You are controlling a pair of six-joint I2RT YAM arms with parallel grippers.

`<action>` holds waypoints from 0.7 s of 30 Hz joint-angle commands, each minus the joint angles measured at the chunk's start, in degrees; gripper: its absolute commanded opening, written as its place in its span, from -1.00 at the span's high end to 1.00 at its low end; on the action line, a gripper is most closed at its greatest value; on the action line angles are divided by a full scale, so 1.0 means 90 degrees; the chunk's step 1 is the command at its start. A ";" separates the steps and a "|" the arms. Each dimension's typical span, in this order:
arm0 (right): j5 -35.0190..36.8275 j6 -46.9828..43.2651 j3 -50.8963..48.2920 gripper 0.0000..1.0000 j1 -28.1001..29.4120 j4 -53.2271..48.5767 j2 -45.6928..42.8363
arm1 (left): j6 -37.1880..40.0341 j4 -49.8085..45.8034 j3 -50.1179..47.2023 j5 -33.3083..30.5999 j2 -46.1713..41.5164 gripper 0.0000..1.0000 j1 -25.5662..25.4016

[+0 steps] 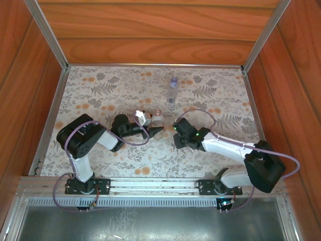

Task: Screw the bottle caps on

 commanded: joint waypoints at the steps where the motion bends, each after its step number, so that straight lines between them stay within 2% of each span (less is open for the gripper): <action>1: 0.0110 -0.0026 0.0473 0.31 0.0037 -0.0684 -0.0267 | -0.0036 0.0129 0.0073 0.0179 0.0131 -0.27 -0.0035; 13: -0.0269 -0.0776 0.2706 0.29 -0.0032 -0.2787 -0.0160 | 0.0022 0.0129 0.0080 0.0208 0.0204 -0.27 -0.0035; 21: -0.0358 -0.1445 0.4515 0.27 -0.0061 -0.4112 0.0343 | 0.0080 0.0129 0.0068 0.0213 0.0258 -0.27 -0.0031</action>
